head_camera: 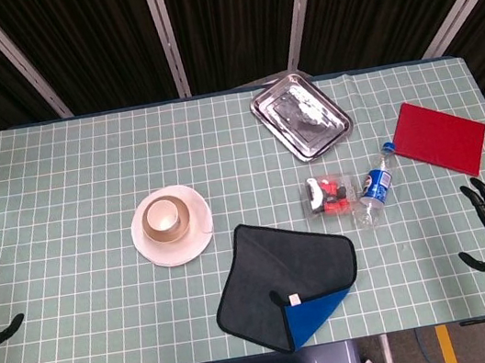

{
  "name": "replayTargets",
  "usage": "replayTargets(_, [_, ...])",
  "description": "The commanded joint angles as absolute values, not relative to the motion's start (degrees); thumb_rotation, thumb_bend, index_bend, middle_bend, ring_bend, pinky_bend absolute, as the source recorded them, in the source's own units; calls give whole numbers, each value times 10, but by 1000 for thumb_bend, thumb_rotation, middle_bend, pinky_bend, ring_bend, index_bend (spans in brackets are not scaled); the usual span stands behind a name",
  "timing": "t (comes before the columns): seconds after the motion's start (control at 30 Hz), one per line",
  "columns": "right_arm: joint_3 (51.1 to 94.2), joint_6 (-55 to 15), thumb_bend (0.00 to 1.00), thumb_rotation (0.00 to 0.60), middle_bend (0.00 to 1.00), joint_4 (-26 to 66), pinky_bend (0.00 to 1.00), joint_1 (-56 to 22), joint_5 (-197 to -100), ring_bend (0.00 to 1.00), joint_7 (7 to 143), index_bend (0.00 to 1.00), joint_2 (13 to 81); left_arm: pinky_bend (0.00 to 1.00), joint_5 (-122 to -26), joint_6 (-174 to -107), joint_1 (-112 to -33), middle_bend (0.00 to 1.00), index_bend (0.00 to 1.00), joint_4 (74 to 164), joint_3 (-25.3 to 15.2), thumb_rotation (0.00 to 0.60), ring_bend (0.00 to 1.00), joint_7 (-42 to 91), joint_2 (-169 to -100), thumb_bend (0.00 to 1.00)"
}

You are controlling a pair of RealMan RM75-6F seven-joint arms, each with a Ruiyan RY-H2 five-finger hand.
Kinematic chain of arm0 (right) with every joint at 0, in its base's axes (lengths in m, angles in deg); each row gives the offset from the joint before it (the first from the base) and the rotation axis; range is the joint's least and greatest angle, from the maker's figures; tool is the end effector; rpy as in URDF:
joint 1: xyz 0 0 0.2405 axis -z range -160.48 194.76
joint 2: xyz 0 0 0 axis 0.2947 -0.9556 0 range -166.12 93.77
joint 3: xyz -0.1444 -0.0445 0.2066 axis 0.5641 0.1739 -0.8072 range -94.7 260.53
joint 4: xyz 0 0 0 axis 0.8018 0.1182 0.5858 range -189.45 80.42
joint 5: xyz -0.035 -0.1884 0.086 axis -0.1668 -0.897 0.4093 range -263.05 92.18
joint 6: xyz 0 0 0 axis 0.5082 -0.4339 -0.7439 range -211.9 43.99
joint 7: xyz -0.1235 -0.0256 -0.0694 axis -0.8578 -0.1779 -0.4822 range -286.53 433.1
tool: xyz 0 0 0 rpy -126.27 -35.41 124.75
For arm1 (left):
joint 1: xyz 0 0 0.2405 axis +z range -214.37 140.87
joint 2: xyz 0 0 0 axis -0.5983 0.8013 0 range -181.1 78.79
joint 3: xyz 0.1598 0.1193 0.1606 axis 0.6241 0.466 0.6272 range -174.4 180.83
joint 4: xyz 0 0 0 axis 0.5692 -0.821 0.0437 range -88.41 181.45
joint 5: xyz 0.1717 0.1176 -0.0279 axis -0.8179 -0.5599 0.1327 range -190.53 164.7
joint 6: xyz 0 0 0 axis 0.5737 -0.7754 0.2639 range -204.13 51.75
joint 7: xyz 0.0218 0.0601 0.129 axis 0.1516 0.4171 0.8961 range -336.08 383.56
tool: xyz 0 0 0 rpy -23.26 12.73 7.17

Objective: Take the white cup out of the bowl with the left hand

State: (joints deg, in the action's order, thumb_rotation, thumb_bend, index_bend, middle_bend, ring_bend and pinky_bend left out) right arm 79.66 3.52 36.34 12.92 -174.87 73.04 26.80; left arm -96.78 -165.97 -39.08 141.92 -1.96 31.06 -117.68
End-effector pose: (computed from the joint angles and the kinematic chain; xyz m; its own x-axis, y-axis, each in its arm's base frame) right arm -0.3085 -0.1791 0.1708 0.4422 0.0454 0.8958 -0.8941 -0.0569 0.4443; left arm -0.3025 0.1741 0.1597 0.4234 -0.0899 0.9015 0.9056 0.0713 -0.4182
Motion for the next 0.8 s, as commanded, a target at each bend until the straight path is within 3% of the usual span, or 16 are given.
replayTargets(0.03, [797, 35, 35, 600, 0, 363, 0, 130, -1749, 0, 732, 37, 268, 0, -970, -1655, -398, 0, 15, 1418, -23, 600, 0, 313, -1182, 0])
replayTargets(0.23, [796, 37, 36, 600, 0, 363, 0, 129, -1749, 0, 741, 37, 267, 0, -958, -1605, -446, 0, 166, 1425, -51, 600, 0, 328, -1199, 9])
replayTargets(0.4, [793, 42, 36, 600, 0, 365, 0, 131, -1750, 0, 754, 37, 264, 0, -941, -1548, -508, 0, 350, 1413, -82, 600, 0, 368, -1237, 94])
replayTargets(0.8, [788, 38, 36, 600, 0, 365, 0, 131, -1738, 0, 795, 37, 249, 0, -851, -1426, -636, 0, 442, 1336, -128, 600, 0, 485, -1353, 156])
